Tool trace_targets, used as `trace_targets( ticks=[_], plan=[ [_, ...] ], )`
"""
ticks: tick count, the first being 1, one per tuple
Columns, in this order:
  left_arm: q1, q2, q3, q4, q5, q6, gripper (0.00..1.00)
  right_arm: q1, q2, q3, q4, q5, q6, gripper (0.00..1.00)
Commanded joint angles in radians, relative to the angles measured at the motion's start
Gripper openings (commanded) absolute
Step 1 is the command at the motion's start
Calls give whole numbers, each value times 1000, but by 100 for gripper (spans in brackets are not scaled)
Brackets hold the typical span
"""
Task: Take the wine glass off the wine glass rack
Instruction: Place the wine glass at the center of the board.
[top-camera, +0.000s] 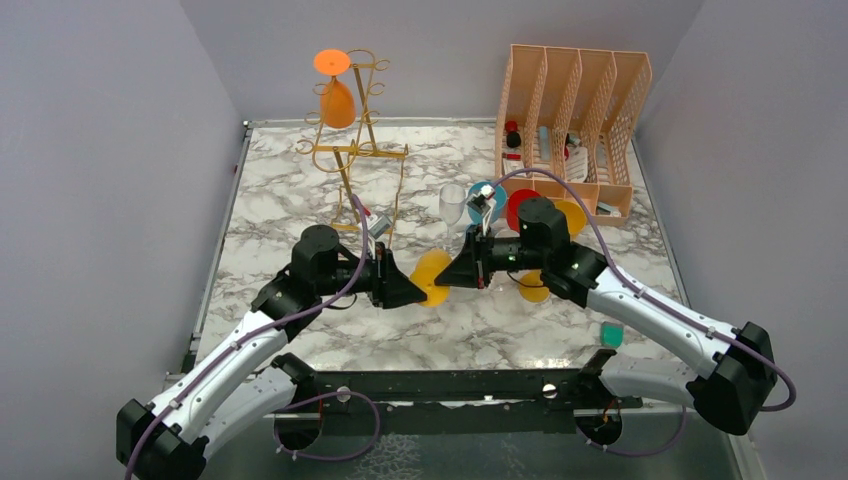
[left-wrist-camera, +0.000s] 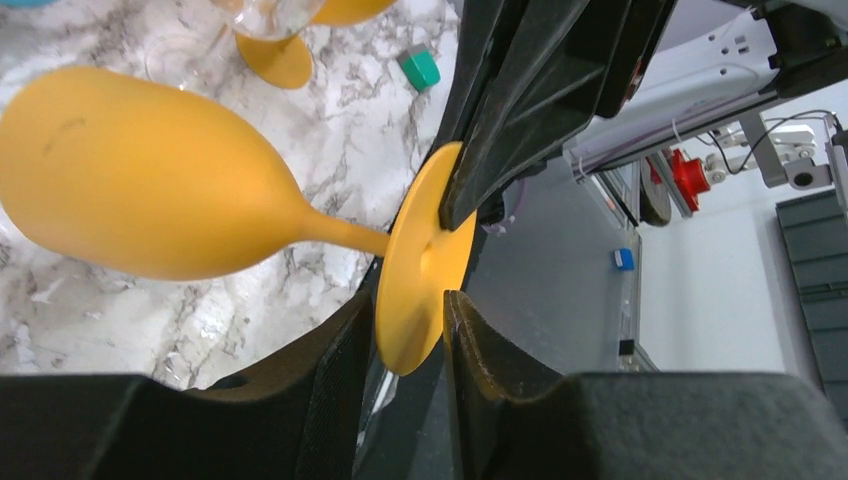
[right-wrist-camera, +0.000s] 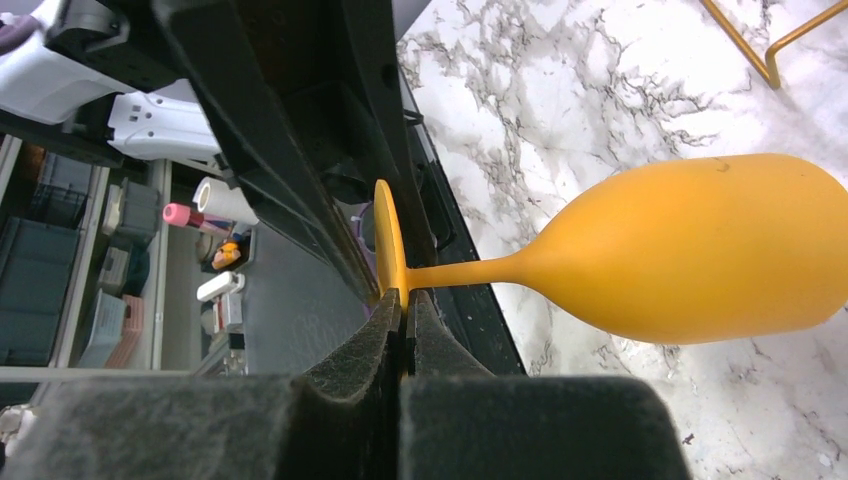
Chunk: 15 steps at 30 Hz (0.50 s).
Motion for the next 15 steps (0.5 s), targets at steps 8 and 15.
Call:
trace_targets(
  ticks=[8,15],
  plan=[
    [-4,-18,-10,-24,39,24,27,-1,-17,-21,90,-36,3,1],
    [-4,1,-18,52,33,-7,31,-2,-7,-15,98,-62,1,1]
  ],
)
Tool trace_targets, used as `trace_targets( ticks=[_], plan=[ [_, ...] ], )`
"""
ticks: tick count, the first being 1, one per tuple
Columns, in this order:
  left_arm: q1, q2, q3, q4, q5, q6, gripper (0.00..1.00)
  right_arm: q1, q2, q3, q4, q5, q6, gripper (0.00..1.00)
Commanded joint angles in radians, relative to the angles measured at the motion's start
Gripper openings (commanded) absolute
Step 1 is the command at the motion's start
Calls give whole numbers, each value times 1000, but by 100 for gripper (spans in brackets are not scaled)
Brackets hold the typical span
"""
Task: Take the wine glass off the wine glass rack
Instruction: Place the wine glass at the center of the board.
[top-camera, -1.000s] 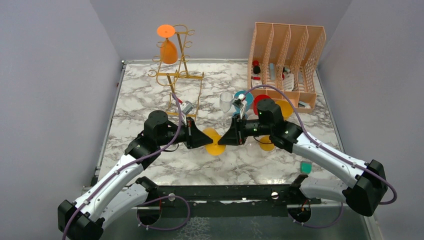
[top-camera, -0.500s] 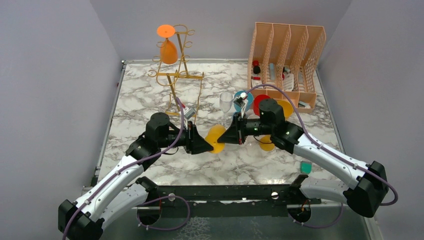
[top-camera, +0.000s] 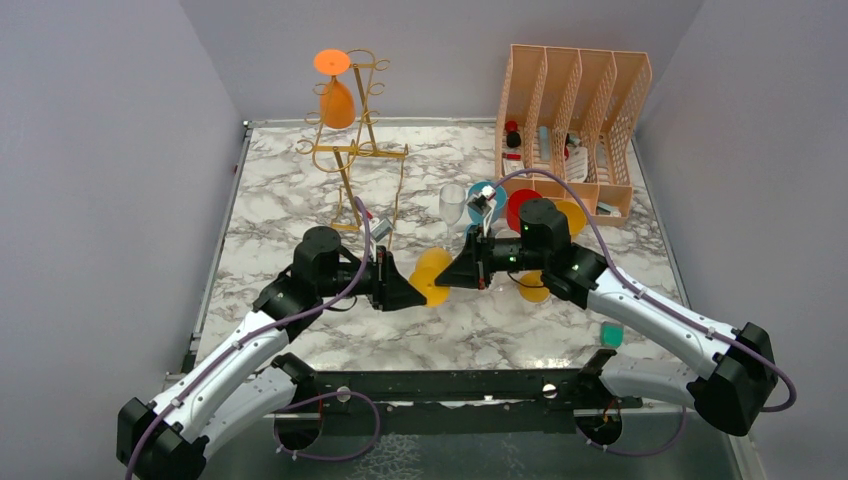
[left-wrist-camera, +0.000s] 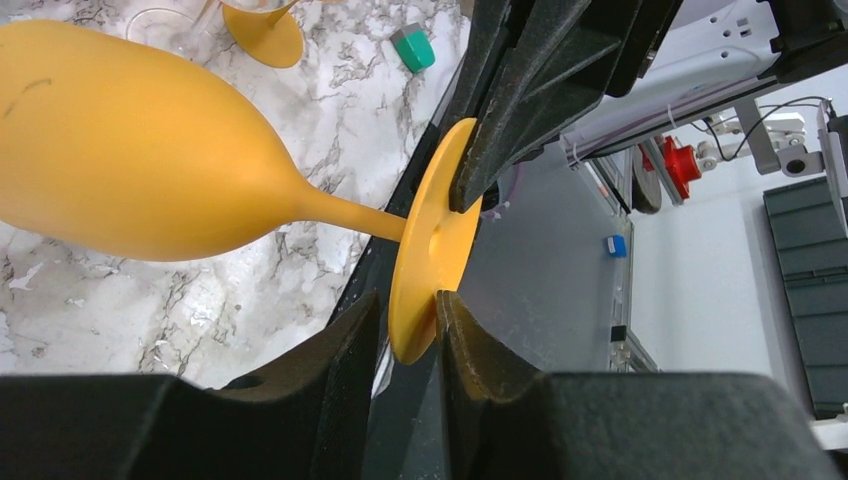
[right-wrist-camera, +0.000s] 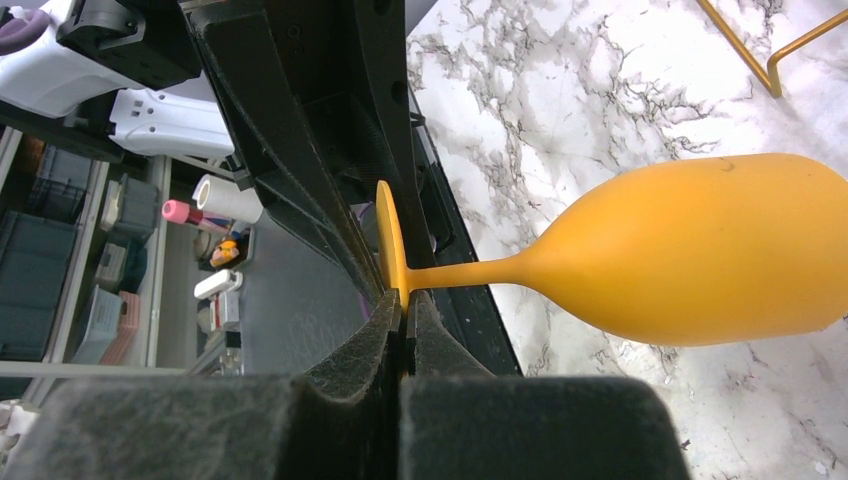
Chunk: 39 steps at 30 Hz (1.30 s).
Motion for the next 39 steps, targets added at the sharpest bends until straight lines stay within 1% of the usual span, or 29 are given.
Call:
trace_targets(
  ticks=[1,2,5,6,10,11,12,15,19,21,29,33,35,39],
  plan=[
    [-3,2,1,87,7,-17,27,-1,1,3,59,-54,-5,1],
    [-4,1,-5,108,13,-28,25,-1,1,3,58,-53,-5,1],
    [-3,-6,-27,152,11,-54,25,-1,1,-2,56,-63,-6,2],
    [-4,-7,-34,163,14,-59,21,-2,0,-3,54,-66,-8,2],
    [-4,-10,-45,168,33,-50,2,-1,-3,-7,54,-66,-8,5],
    [-5,-14,-48,164,32,-43,0,-1,-3,-5,54,-66,-8,7],
    [-4,-19,-49,157,30,-31,0,-2,-5,-4,53,-63,-8,10],
    [-3,-34,-51,141,36,-6,0,-1,-11,4,35,-43,-19,16],
    [-4,-61,-61,94,47,39,0,-1,-40,10,0,33,-31,33],
    [-4,-83,-65,73,52,71,0,-1,-60,11,-4,73,-36,38],
    [-4,-205,-105,63,71,251,0,-1,-137,15,-50,253,-79,47],
    [-4,-281,-153,162,151,350,0,-1,-184,15,-74,358,-105,50],
    [-4,-318,-165,205,167,410,0,-1,-199,14,-79,402,-106,53],
    [-4,-379,-172,210,203,551,0,-1,-216,25,-100,461,-106,54]
  ],
)
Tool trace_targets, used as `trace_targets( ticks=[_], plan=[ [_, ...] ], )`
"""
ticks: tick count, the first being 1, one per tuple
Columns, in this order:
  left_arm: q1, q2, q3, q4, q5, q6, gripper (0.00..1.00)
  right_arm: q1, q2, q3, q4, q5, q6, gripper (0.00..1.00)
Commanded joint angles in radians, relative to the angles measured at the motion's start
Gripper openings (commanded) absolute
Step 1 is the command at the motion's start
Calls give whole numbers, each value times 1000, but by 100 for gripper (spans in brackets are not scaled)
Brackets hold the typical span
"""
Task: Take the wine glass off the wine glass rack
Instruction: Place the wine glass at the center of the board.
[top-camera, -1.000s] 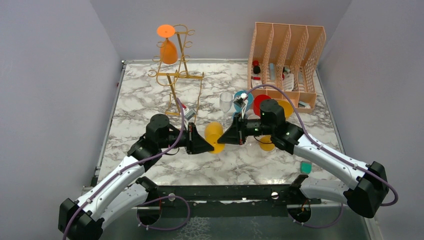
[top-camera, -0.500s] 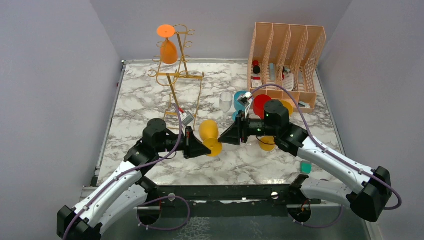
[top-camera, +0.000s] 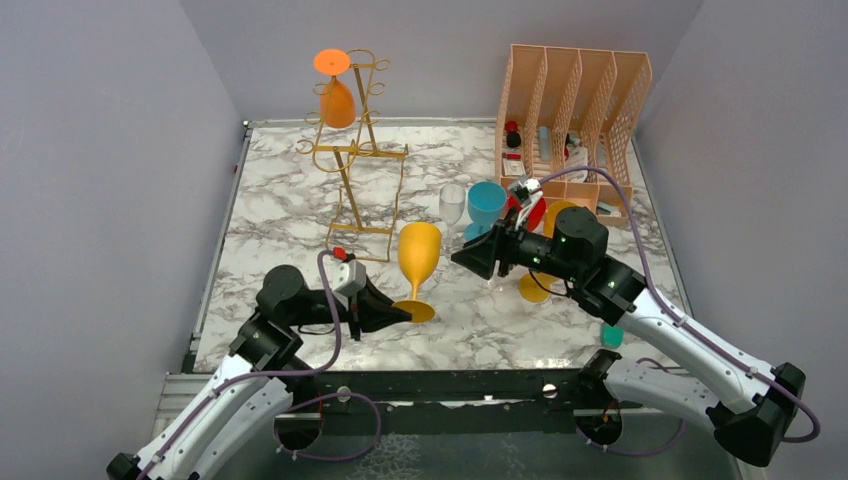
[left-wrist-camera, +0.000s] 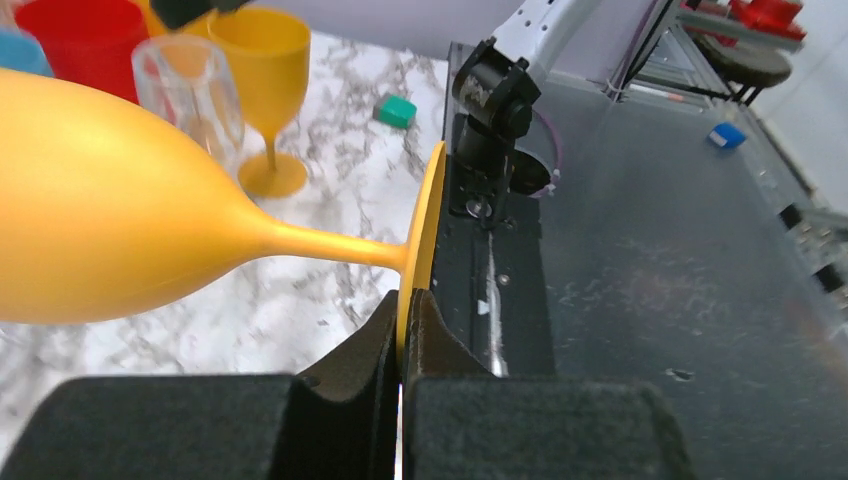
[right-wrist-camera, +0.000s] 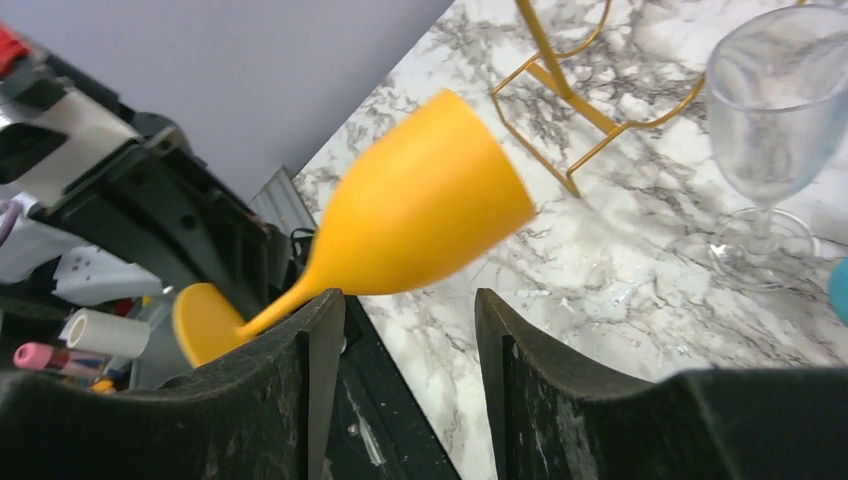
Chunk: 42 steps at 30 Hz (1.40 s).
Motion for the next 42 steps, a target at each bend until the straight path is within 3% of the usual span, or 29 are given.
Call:
trace_targets(
  ticks=[1,6,9,12,15,17,25,35,38,42],
  plan=[
    [-4,-64,-18,84,80,211,0,0,-22,31,-50,134,-20,55],
    [-4,-57,-68,97,110,284,0,0,-9,85,-134,253,-10,69],
    [-4,-30,-88,121,121,285,0,-2,12,145,-175,235,-43,84],
    [-4,-29,-144,282,151,218,0,-37,56,211,-218,127,-49,87],
    [-3,-31,-169,299,179,258,0,-176,142,254,-241,-163,-29,87],
    [-4,-14,-166,265,209,297,0,-264,204,271,-237,-383,-27,85],
    [-4,10,-176,244,251,348,0,-270,325,286,-268,-653,-37,73],
    [-4,2,-182,222,273,356,0,-267,375,266,-203,-792,-17,61],
    [-4,14,-182,221,284,357,0,-263,393,260,-183,-849,-9,51],
    [-4,23,-179,225,296,358,0,-245,431,261,-191,-924,-17,49]
  ],
)
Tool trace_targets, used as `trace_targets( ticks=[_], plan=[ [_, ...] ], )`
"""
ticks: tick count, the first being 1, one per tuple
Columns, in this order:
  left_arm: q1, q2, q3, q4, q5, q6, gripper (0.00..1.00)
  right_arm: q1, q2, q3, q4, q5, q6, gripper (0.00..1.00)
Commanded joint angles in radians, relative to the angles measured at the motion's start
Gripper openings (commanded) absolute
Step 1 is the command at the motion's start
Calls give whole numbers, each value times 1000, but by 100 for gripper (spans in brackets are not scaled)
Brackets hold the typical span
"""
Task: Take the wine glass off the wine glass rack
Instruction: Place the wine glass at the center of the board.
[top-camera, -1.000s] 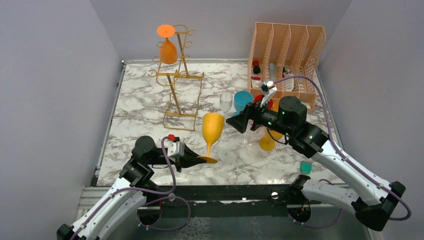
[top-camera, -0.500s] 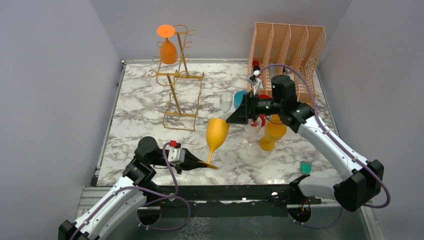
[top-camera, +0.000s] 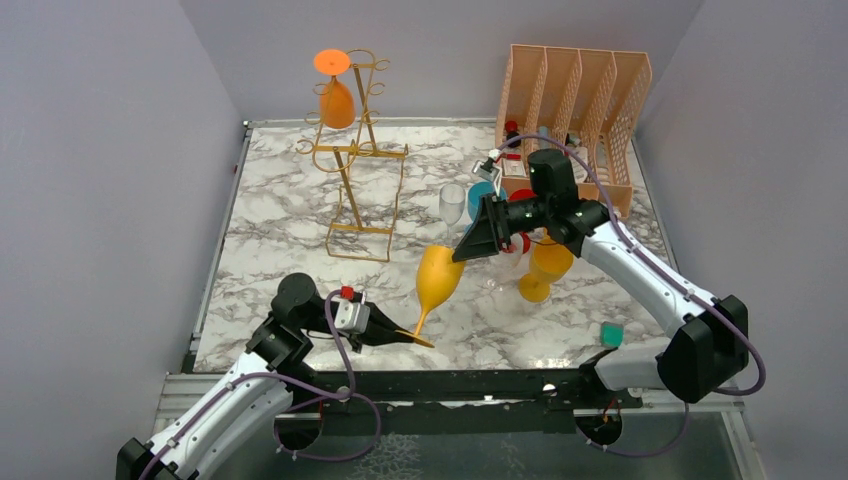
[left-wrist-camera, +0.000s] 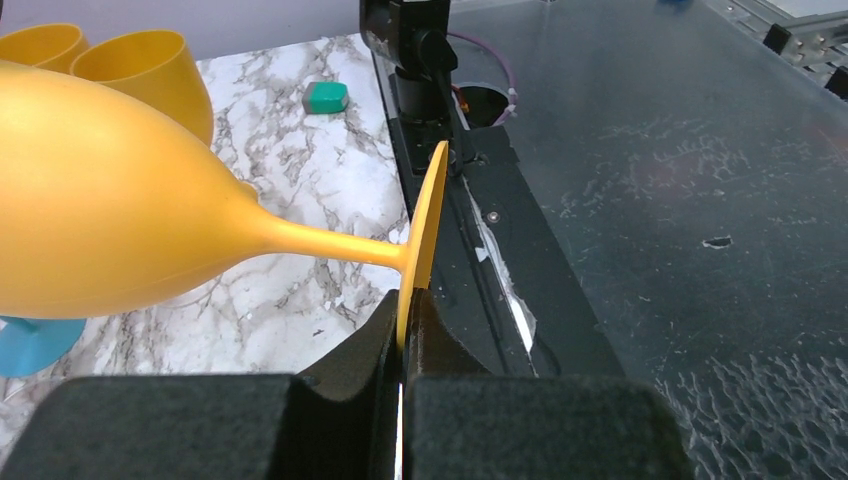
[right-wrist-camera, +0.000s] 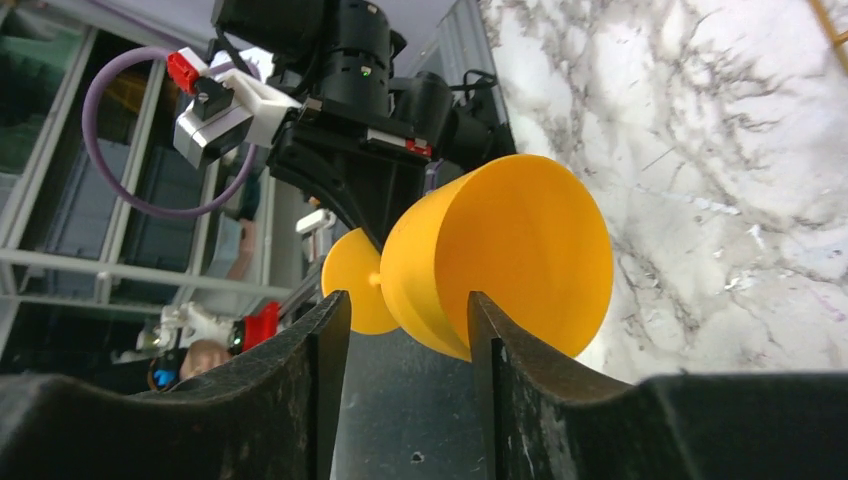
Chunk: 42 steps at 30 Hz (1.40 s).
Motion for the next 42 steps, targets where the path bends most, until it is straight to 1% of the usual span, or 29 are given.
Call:
trace_targets(
  ticks=[1,6,11,16,18,23,26,27,28,29,31,32,34,36,39,42],
  plan=[
    [-1,7,-7,21,41,22,0,25,41,-2,7,-130,-6,46],
    [-1,7,-7,9,30,29,0,43,54,9,-6,-166,-16,40],
    [-2,5,-5,1,18,35,0,57,69,-1,-17,-208,-25,28],
    [-2,3,-4,-3,5,32,0,58,56,-13,-13,-215,-21,19],
    [-2,4,-3,-6,1,32,0,59,50,-19,-2,-218,-12,11],
    [-2,2,-3,-11,-7,31,0,59,33,-37,38,-231,20,4],
    [-3,0,-3,-12,-12,30,0,60,29,-46,58,-235,36,5],
    [-2,1,-3,-12,-13,30,0,60,29,-49,65,-237,42,9],
    [-2,2,-3,-12,-15,29,0,60,29,-52,72,-240,51,17],
    [-2,1,-5,-11,-15,29,0,60,29,-55,81,-243,61,23],
    [-2,4,-5,-11,-15,30,0,61,26,-60,95,-248,72,27],
    [-2,6,-6,-12,-16,30,0,63,24,-63,101,-251,75,27],
    [-2,12,-6,-13,-17,31,0,65,23,-66,110,-261,80,24],
    [-3,17,-4,-9,-33,18,0,66,23,-66,115,-264,82,16],
    [-1,24,-16,52,-51,-46,0,66,23,-64,124,-247,85,3],
    [-1,30,-17,88,-49,-67,0,67,31,-56,127,-237,92,1]
  ],
)
